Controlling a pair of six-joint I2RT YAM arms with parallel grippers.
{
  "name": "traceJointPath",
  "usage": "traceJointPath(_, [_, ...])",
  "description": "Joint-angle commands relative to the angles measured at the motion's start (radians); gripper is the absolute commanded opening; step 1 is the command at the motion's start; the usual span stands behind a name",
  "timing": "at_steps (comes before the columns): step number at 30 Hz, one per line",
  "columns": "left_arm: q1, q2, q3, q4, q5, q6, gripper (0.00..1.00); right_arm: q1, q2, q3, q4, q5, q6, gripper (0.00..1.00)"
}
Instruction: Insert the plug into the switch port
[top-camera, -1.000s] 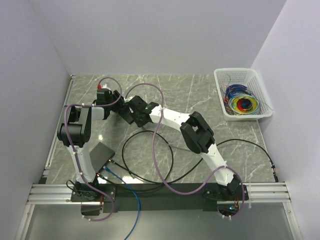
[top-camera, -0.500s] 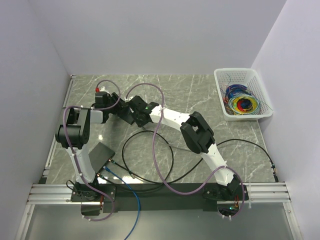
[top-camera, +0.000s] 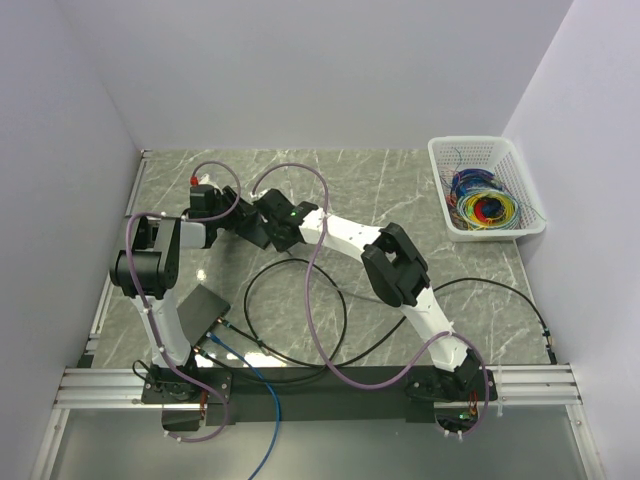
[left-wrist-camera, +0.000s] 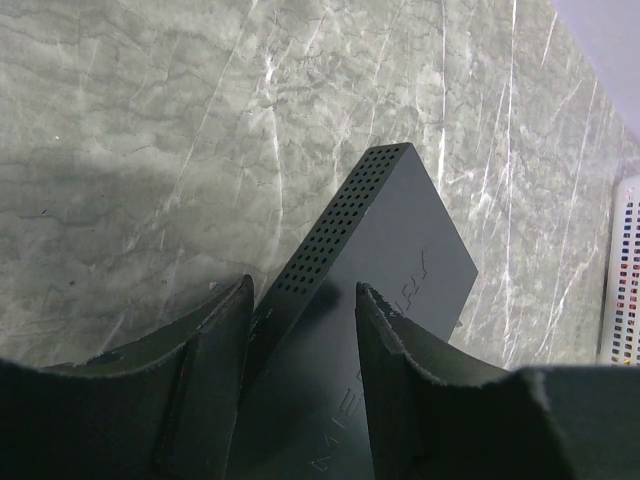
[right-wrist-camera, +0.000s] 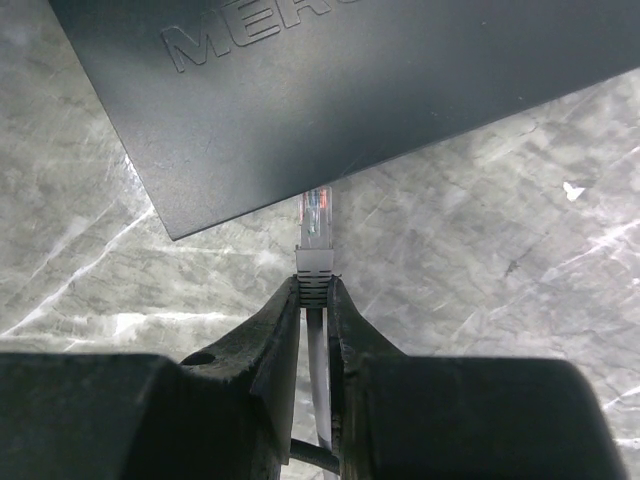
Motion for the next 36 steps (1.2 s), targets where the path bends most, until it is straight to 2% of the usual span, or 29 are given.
traceJointPath(1, [-0.027, 0.011, -0.032, -0.131, 0.091, -0.01, 0.51, 0.016, -0.066, 0.07, 0.125, 0.02, -0.013, 0.0])
traceJointPath(22, [-0.027, -0.002, -0.033, -0.115, 0.135, 0.029, 0.51, 0.045, -0.06, 0.048, 0.177, -0.031, -0.041, 0.0])
traceJointPath(27, [-0.027, 0.006, -0.012, -0.125, 0.192, 0.064, 0.5, 0.04, -0.098, -0.057, 0.263, -0.02, -0.119, 0.0])
traceJointPath(36, [-0.024, 0.021, 0.031, -0.168, 0.262, 0.116, 0.49, -0.006, -0.188, -0.234, 0.424, -0.126, -0.233, 0.0])
